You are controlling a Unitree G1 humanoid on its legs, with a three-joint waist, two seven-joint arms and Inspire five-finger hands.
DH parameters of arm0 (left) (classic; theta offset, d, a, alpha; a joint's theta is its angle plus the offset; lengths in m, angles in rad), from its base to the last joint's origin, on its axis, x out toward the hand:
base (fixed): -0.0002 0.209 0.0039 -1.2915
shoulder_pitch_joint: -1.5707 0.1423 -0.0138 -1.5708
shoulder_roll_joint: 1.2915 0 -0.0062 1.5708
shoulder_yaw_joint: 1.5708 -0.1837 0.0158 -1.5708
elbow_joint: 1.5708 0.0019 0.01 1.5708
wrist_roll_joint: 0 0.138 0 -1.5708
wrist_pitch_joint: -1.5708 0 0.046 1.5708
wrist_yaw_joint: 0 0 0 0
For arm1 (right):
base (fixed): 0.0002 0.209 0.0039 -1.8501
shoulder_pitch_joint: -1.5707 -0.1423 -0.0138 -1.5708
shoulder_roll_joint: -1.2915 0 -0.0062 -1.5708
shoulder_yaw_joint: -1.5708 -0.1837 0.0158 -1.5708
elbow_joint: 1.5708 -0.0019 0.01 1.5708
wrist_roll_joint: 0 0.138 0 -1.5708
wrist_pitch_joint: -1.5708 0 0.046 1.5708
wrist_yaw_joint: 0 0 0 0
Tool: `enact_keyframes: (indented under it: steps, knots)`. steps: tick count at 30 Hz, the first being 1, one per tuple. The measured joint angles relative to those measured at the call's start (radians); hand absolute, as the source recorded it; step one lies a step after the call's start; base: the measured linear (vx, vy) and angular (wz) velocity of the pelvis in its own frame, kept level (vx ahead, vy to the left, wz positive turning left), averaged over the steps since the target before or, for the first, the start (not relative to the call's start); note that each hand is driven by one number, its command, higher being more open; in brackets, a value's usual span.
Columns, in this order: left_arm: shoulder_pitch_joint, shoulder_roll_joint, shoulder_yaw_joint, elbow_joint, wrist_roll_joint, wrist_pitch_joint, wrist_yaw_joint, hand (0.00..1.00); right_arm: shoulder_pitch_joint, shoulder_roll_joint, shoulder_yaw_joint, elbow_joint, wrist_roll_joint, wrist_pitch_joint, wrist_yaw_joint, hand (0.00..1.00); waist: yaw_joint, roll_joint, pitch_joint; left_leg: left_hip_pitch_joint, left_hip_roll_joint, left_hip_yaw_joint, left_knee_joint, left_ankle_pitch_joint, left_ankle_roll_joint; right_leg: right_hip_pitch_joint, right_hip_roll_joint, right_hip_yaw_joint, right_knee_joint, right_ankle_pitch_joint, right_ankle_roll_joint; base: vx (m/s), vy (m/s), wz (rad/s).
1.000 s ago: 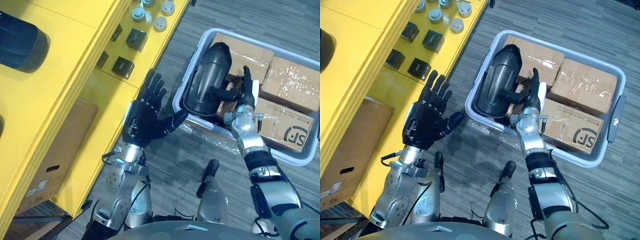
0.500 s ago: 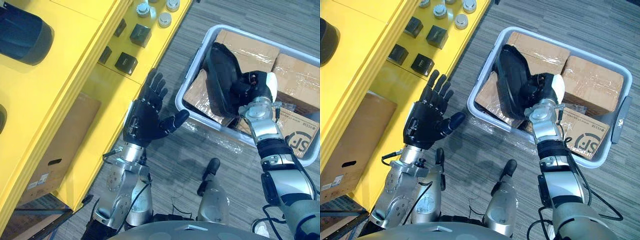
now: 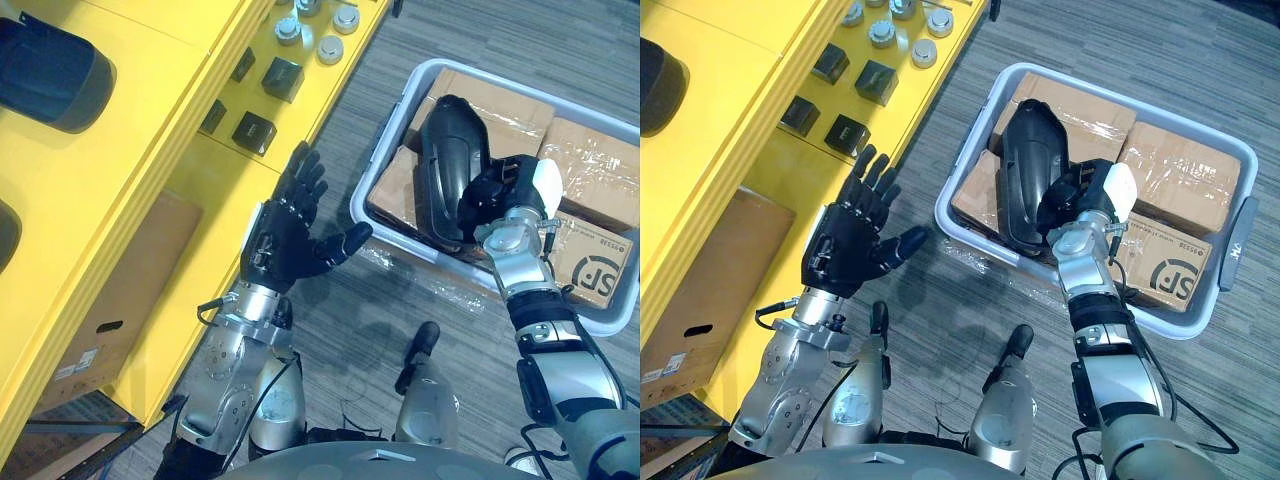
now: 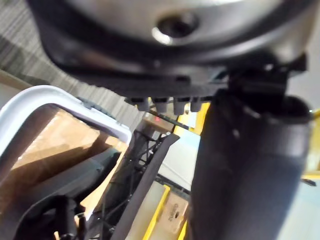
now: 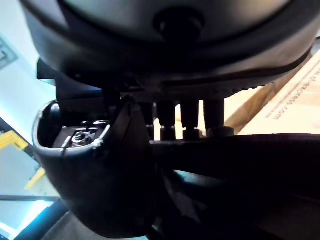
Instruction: Walk over and take three plastic housings, then place them on the shelf
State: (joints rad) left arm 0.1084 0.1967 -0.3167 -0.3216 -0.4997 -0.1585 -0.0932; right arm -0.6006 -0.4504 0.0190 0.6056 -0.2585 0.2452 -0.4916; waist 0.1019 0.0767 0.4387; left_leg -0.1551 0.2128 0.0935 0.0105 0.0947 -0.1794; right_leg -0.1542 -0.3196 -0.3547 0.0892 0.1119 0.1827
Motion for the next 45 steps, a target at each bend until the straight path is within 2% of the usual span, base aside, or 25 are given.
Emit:
enact_keyframes:
  steps: [4,5,6,8,12,15,19,23,29,33,35,39,40,45]
  knots:
    - [-0.03,0.0,-0.002,0.022,-0.01,0.152,0.003,1.0,0.071,0.008,0.001,-0.128,-0.045,-0.028,0.001,0.0,-0.016,-0.004,-0.022,0.028,0.0,0.016,-0.017,0.004,0.001,0.01,0.002,0.013,-0.003,0.001,0.001,0.0,-0.018,-0.09]
    - [-0.044,0.001,-0.002,0.05,-0.022,0.214,0.006,1.0,0.098,0.028,0.001,-0.169,-0.092,-0.051,0.0,0.0,-0.031,-0.012,-0.051,0.036,0.0,0.022,-0.022,0.004,0.0,0.012,0.003,0.017,-0.007,0.001,0.001,0.01,-0.015,-0.12]
    - [-0.056,0.001,-0.004,0.069,-0.022,0.239,0.011,1.0,0.11,0.032,0.001,-0.186,-0.104,-0.059,0.0,0.0,-0.032,-0.015,-0.06,0.044,0.0,0.028,-0.027,0.004,0.0,0.014,0.004,0.023,-0.008,0.001,0.001,0.01,-0.016,-0.22]
    - [-0.111,-0.001,-0.021,0.161,-0.054,0.318,0.022,1.0,0.135,0.036,0.01,-0.232,-0.152,-0.098,-0.002,0.0,-0.049,-0.035,-0.105,0.063,0.001,0.048,-0.035,0.001,-0.003,0.019,0.008,0.039,-0.022,0.005,0.006,0.0,-0.016,-0.21]
    - [-0.194,-0.001,-0.052,0.274,-0.098,0.421,0.068,1.0,0.157,0.042,0.021,-0.271,-0.247,-0.16,-0.048,0.0,-0.074,-0.069,-0.152,0.102,0.005,0.078,-0.051,-0.004,-0.01,0.038,0.016,0.063,-0.044,0.013,0.011,-0.01,-0.013,-0.2]
    - [-0.25,-0.007,-0.062,0.347,-0.132,0.428,0.114,1.0,0.181,0.062,0.029,-0.315,-0.301,-0.192,-0.081,0.0,-0.089,-0.087,-0.183,0.123,0.01,0.101,-0.051,-0.011,-0.014,0.044,0.024,0.088,-0.061,0.024,0.01,0.02,-0.011,-0.23]
    - [-0.33,-0.031,-0.047,0.409,-0.175,0.421,0.193,1.0,0.205,0.067,0.042,-0.346,-0.348,-0.249,-0.109,0.0,-0.109,-0.091,-0.193,0.133,0.009,0.11,-0.05,-0.014,-0.015,0.059,0.027,0.091,-0.079,0.033,0.01,0.0,-0.008,-0.05]
    - [-0.358,-0.048,-0.015,0.453,-0.277,0.375,0.224,1.0,0.234,0.092,0.044,-0.347,-0.376,-0.314,-0.124,0.0,-0.108,-0.096,-0.203,0.15,0.01,0.123,-0.05,-0.019,-0.017,0.067,0.028,0.105,-0.082,0.034,0.01,-0.01,-0.007,-0.08]
    - [-0.359,-0.057,-0.001,0.484,-0.453,0.368,0.207,1.0,0.326,0.152,0.089,-0.347,-0.406,-0.394,-0.133,0.0,-0.109,-0.123,-0.236,0.166,0.01,0.137,-0.045,-0.035,-0.02,0.087,0.031,0.112,-0.109,0.042,0.013,0.01,-0.003,-0.06]
    - [-0.387,-0.066,-0.026,0.515,-0.556,0.36,0.149,1.0,0.351,0.155,0.136,-0.347,-0.445,-0.433,-0.133,0.0,-0.111,-0.134,-0.244,0.167,0.009,0.137,-0.044,-0.037,-0.02,0.089,0.031,0.113,-0.11,0.042,0.013,0.0,0.0,0.0]
    - [-0.391,-0.07,-0.04,0.515,-0.568,0.36,0.117,1.0,0.352,0.167,0.157,-0.347,-0.445,-0.447,-0.133,0.0,-0.114,-0.135,-0.245,0.169,0.009,0.137,-0.042,-0.038,-0.019,0.093,0.031,0.112,-0.111,0.042,0.013,0.0,0.0,0.0]
    - [-0.392,-0.072,-0.072,0.535,-0.563,0.361,0.114,1.0,0.352,0.189,0.179,-0.347,-0.443,-0.455,-0.152,0.0,-0.112,-0.134,-0.261,0.169,0.01,0.135,-0.03,-0.048,-0.019,0.101,0.031,0.11,-0.114,0.042,0.013,0.0,0.0,0.0]
    - [-0.392,-0.072,-0.074,0.539,-0.56,0.361,0.117,0.0,0.351,0.19,0.186,-0.347,-0.443,-0.455,-0.157,0.0,-0.112,-0.135,-0.266,0.169,0.01,0.135,-0.03,-0.048,-0.019,0.101,0.031,0.11,-0.115,0.042,0.013,0.0,0.0,0.0]
    - [-0.393,-0.072,-0.091,0.558,-0.549,0.359,0.142,0.0,0.35,0.192,0.218,-0.347,-0.441,-0.455,-0.157,0.0,-0.106,-0.135,-0.284,0.167,0.009,0.132,-0.029,-0.048,-0.019,0.104,0.031,0.106,-0.122,0.042,0.014,0.0,0.0,0.0]
